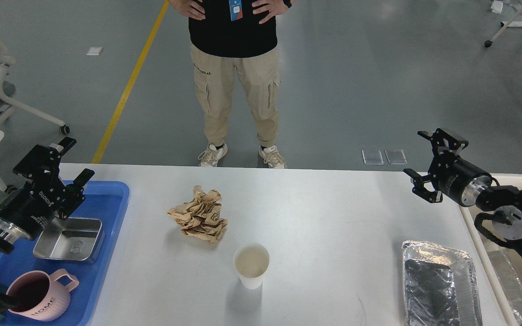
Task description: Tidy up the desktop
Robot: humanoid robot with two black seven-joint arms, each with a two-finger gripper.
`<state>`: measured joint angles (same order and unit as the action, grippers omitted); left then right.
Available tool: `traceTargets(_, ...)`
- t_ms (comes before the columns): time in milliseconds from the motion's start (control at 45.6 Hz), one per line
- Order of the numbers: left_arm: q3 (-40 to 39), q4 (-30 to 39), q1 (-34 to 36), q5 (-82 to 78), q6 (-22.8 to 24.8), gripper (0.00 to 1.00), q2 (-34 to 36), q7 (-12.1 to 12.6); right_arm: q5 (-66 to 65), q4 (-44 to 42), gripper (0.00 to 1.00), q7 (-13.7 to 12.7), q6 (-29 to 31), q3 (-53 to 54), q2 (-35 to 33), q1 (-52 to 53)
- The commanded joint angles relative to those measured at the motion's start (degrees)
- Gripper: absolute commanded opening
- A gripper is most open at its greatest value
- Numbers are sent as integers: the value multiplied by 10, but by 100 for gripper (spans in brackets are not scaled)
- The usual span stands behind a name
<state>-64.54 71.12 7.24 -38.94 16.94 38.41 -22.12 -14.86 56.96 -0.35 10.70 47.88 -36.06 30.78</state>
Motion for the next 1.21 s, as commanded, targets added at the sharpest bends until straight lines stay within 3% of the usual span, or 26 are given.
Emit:
traceTargets(0,3,0,10,0,-1,97,1,3,-7,42,100,3,26,-5,-41,2)
traceTargets(132,7,0,18,0,-1,97,1,4,-74,73,100,40,67,-39,-88,2)
traceTargets(329,11,0,25,-1,-1,97,-1,5,-197,155,100,88,71,-91,-204,-9)
traceTargets(702,14,7,54,-2,-2,97,0,26,-289,296,100,110,64,-142,-427,-59)
traceTargets(943,17,6,73,-2,-3,97,0,44,-314,321,100,112,54,-190,-564,-59)
traceTargets(1184,18,6,73,-2,-4,97,-8,47,-312,355,100,113,41,-201,-608,-58)
